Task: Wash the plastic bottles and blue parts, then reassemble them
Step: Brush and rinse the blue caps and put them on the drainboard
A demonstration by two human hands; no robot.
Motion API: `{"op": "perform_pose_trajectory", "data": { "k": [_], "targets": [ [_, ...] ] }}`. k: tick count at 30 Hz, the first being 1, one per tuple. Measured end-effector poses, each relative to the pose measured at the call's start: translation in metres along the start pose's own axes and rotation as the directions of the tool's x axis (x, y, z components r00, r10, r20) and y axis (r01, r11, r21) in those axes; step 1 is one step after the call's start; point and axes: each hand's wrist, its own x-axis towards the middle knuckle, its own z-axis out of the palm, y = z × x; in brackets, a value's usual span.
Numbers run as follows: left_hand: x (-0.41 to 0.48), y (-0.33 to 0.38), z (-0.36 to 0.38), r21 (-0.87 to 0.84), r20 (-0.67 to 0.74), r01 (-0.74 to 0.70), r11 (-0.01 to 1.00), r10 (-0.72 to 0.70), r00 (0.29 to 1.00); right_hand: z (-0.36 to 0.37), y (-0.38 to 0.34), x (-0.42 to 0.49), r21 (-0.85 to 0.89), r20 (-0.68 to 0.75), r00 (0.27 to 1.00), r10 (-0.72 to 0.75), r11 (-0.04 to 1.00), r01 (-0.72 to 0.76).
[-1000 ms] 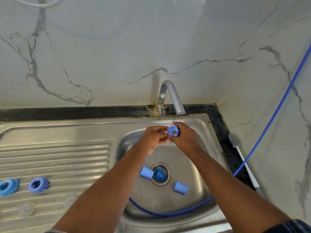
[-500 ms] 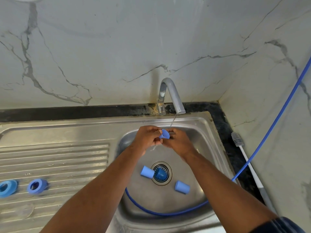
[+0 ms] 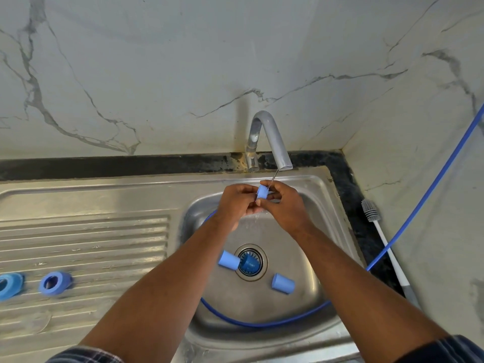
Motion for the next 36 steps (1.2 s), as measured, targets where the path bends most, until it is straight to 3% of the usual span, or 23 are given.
{"op": "perform_pose_trajectory", "data": {
  "k": [5, 7, 19, 24, 32, 36],
  "targets": [
    [0.002, -0.005, 0.002, 0.074, 0.002, 0.216, 0.974, -0.216, 0.976, 0.000, 0.007, -0.008, 0.163, 0.024, 0.994, 0.103, 0.981, -0.105],
    [-0.001, -0.007, 0.001, 0.109, 0.000, 0.238, 0.965, -0.240, 0.971, -0.001, 0.007, -0.011, 0.235, 0.044, 0.990, 0.133, 0.962, -0.140],
    [-0.016, 0.008, 0.002, -0.152, 0.059, 0.104, 0.983, -0.096, 0.994, -0.008, -0.004, -0.014, 0.203, 0.041, 0.999, 0.033, 0.978, -0.041],
    [-0.022, 0.013, -0.002, -0.060, 0.113, 0.047, 0.997, -0.040, 0.993, -0.005, -0.006, -0.015, 0.250, 0.031, 0.998, 0.063, 0.966, -0.069],
    [-0.037, 0.013, -0.010, -0.127, 0.143, 0.011, 0.992, 0.008, 0.990, -0.010, -0.015, -0.037, 0.278, -0.013, 0.998, 0.065, 0.959, -0.059],
    [-0.043, 0.005, -0.010, -0.231, 0.107, 0.012, 0.973, 0.013, 0.994, -0.014, -0.014, -0.043, 0.197, -0.073, 0.993, 0.096, 0.977, -0.080]
  ]
}}
